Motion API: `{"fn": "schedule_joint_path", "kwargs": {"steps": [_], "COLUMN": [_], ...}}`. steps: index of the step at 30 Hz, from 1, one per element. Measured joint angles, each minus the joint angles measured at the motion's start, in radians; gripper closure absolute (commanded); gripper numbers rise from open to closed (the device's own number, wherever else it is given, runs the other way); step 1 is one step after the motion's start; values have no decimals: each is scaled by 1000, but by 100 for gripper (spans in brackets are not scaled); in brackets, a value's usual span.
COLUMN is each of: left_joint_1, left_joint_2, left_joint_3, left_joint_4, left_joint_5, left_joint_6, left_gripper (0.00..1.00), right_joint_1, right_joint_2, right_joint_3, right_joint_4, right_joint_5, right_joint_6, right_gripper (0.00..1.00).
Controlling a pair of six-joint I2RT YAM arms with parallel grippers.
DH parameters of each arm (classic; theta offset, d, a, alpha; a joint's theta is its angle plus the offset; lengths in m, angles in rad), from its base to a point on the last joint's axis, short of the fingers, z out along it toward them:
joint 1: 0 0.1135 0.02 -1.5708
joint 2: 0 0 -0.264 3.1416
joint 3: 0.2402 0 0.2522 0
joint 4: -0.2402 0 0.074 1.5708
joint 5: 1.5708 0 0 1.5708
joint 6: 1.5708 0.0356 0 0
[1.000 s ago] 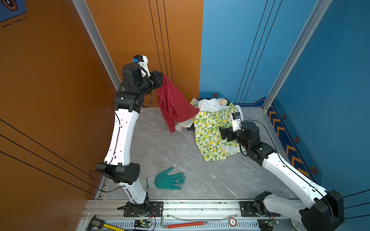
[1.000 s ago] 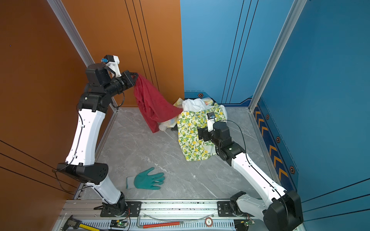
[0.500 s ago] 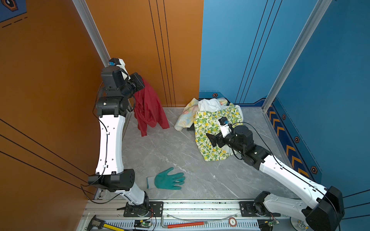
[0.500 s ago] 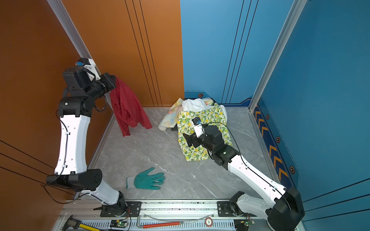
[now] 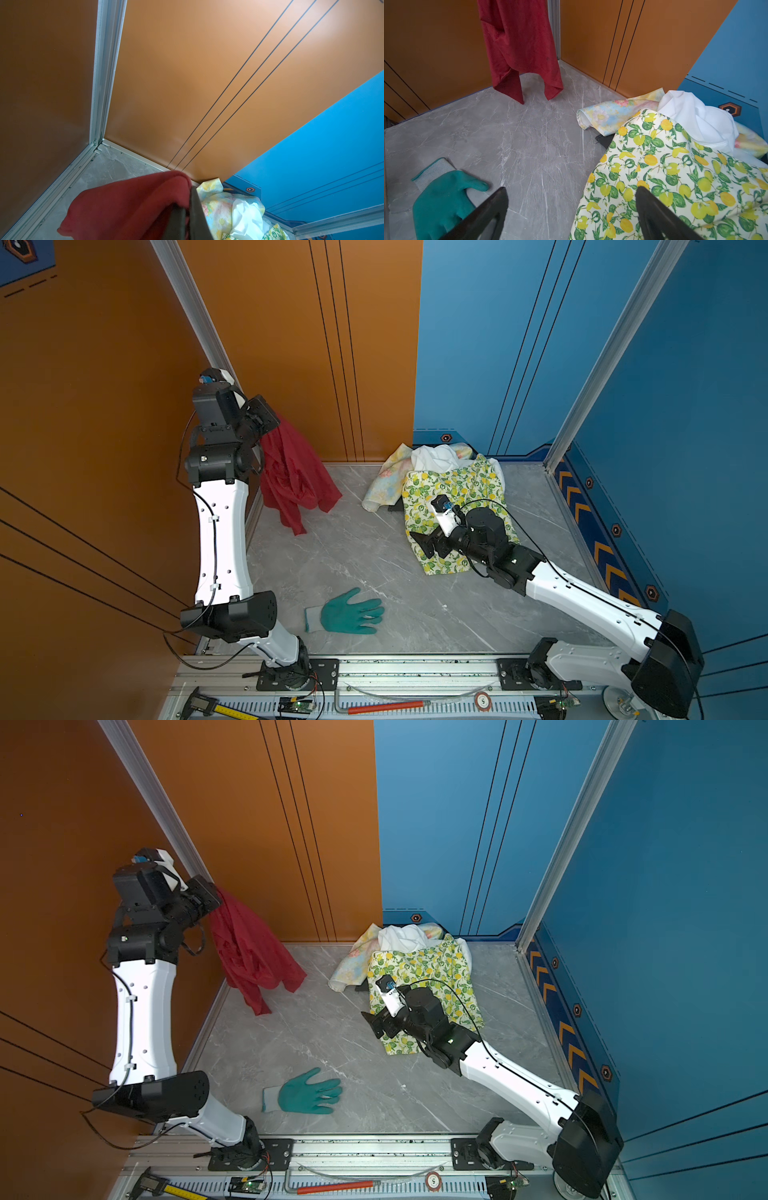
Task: Pick out a specific cloth from the pile
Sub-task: 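Carry the dark red cloth with the left gripper toward the orange wall corner, then lower the dark red cloth onto the table near the orange wall with the left gripper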
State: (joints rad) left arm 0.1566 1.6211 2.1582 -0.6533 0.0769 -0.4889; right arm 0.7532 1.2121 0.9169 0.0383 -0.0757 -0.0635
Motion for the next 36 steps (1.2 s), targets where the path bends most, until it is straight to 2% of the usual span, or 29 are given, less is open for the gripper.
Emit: {"fn": "schedule_joint_path", "kwargs": {"steps": [8,17,22,25,29,36], "left_joint_1": [0,1,19,38,67,91], "left_joint_2": [114,272,293,254,122,-92], "left_joint_3": [115,363,375,251,-124,-609], "left_joint_4": [-6,-8,14,95,243,398], "left_joint_5": [-94,-180,-196,-201,-202,-244], "left_joint_6": [-39,-134,-192,-237,-306,-357], "left_gripper": [100,100,100,100,100,100], "right_joint_1": [-20,-93,-119,-124,-124,-124], "right_joint_2": [17,110,168,185,191,182], "right_joint_3": [0,16,56,61,61,27], "right_joint_4": [8,48,63,80,99,134], "right_joint_5": [-1,-32,-57,-64,-79,-82], "right_joint_6": [-11,-11,-11,-11,-7,16], "right_gripper": [3,3,3,3,3,3]}}
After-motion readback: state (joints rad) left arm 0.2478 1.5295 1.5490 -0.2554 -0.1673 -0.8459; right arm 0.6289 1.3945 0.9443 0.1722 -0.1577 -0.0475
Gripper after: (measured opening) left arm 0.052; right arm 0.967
